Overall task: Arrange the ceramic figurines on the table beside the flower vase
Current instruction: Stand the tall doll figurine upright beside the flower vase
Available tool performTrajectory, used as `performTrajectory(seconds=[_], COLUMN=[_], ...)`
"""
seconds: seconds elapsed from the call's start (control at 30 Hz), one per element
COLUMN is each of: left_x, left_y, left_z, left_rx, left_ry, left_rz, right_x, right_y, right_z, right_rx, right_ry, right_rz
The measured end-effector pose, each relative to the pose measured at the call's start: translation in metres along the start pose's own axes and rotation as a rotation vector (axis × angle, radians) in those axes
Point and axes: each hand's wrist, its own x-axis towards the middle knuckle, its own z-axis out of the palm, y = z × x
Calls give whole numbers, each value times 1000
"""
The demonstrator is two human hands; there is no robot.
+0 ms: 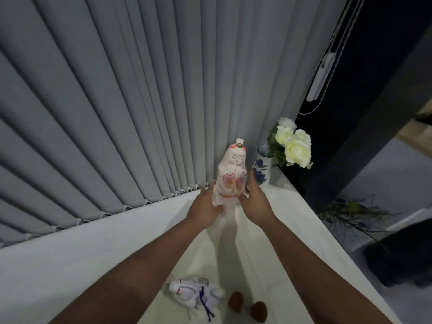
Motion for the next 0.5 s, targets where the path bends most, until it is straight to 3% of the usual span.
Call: performTrajectory(seconds=[0.37,0.5], left_x=[-133,-159], left_y=[-23,-27], left_z=[26,35], left_rx=[258,455], left_ry=[-293,-403], left_rz=[162,282], right_x=[-151,-189], right_y=[42,60], right_z=[-1,-1], right_rx=[-143,-146], right_ry=[55,46], right_rz=[79,108])
